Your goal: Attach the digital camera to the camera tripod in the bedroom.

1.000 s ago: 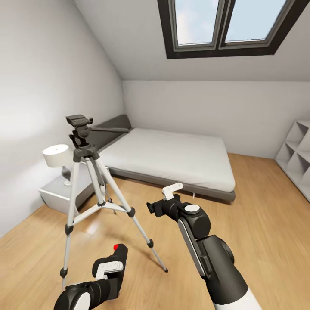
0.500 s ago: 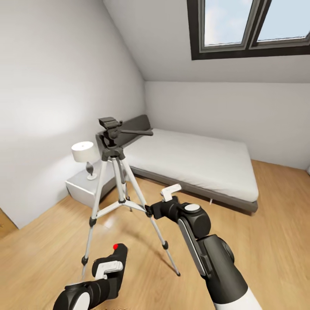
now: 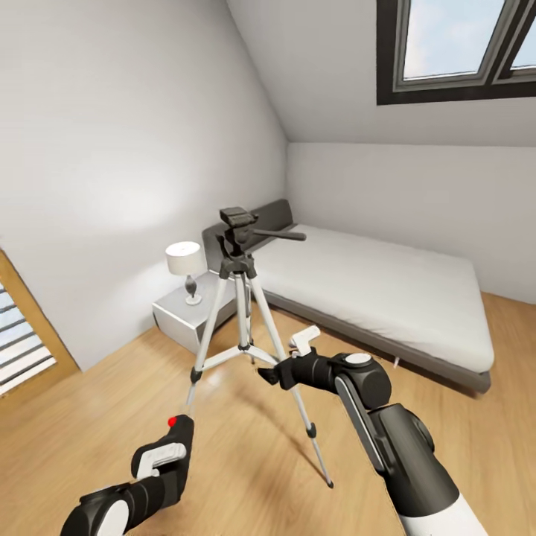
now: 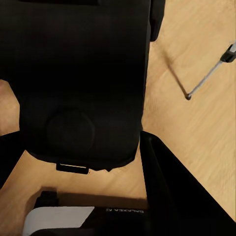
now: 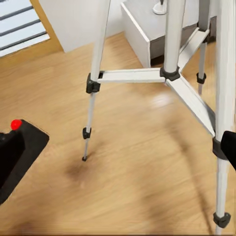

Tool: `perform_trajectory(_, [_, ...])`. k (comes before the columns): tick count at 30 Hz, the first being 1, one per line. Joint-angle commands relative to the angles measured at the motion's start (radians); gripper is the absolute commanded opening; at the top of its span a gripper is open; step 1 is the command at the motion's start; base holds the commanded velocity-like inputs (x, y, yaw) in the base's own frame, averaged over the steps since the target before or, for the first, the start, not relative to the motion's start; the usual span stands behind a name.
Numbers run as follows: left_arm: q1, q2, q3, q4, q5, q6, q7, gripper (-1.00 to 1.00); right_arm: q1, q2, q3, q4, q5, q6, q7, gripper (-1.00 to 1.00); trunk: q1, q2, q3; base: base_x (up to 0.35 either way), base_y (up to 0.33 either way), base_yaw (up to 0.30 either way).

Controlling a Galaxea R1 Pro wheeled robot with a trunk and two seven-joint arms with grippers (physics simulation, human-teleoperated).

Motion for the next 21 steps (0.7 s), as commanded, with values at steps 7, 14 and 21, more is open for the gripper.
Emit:
perform_trajectory(7, [0.005,-0.002,0.115,0.003,0.011,0.0,0.015,-1.0,0.01,-0.139,-0.084,-0.001,-0.003,0.001,0.209,1.0,-0.027,0.048,0.021,0.0,0.0,0.295])
perform_trajectory(14, [0.007,0.0,0.187,0.004,0.011,-0.001,0.014,-1.0,0.022,-0.209,-0.089,0.0,0.005,-0.032,0.273,1.0,-0.054,0.097,0.043,0.0,0.0,0.194])
perform_trajectory(21, [0.001,0.011,0.209,0.003,0.013,0.003,0.007,-1.0,0.079,-0.253,-0.083,0.001,0.007,-0.15,0.284,1.0,-0.081,0.146,0.065,0.0,0.0,0.037])
